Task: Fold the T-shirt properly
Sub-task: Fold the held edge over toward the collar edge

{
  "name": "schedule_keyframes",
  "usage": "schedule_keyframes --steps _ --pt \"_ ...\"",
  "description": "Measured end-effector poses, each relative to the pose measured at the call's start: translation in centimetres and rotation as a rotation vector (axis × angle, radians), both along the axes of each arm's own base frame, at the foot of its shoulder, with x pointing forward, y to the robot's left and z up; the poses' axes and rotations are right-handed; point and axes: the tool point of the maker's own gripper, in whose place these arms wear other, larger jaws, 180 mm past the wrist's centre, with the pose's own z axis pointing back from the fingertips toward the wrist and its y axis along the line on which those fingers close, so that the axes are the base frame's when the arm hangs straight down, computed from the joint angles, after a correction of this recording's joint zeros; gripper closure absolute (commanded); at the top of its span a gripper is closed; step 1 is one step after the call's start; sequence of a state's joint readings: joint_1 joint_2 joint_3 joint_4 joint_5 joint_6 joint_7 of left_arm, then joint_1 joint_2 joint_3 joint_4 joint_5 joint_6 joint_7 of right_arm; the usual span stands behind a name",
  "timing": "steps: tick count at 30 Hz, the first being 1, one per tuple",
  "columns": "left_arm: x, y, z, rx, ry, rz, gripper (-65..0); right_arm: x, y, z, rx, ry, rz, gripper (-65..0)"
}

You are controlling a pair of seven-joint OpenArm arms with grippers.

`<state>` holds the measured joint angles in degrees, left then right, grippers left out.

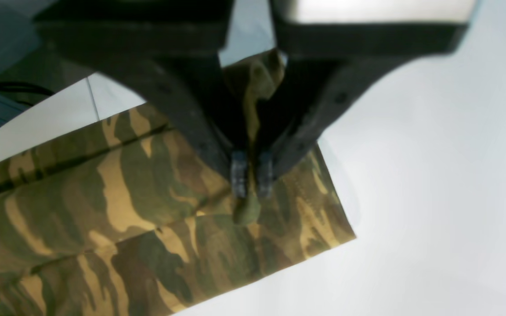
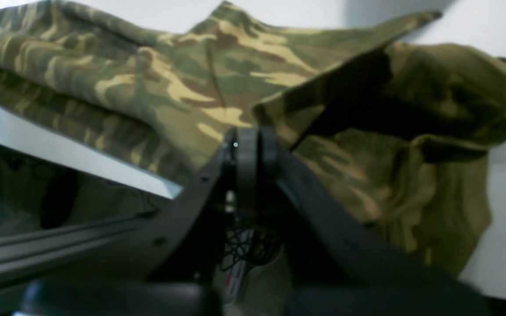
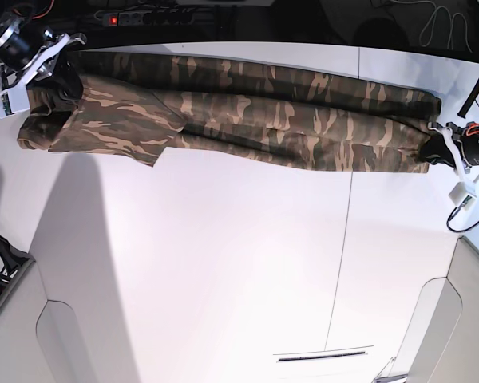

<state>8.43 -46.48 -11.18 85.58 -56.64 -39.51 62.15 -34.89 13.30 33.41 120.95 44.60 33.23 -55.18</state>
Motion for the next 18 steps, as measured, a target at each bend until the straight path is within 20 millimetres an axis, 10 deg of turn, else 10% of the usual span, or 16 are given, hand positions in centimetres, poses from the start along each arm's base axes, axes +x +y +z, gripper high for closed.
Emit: schedule_keyframes --steps 5,10,18 --pt "0.0 0.0 0.0 0.000 -0.001 0.000 0.0 -0.9 -1.0 -2.3 0.010 0.065 -0.046 0.0" --pt "0.0 0.2 -0.1 0.014 0.003 -0.001 -13.2 -1.8 -2.3 -5.1 0.054 0.127 -0.119 -29.8" --pt "0.9 -0.1 1.6 -0.073 -0.057 0.042 -14.1 -1.1 -2.7 -3.6 0.064 0.080 -0.135 -29.7"
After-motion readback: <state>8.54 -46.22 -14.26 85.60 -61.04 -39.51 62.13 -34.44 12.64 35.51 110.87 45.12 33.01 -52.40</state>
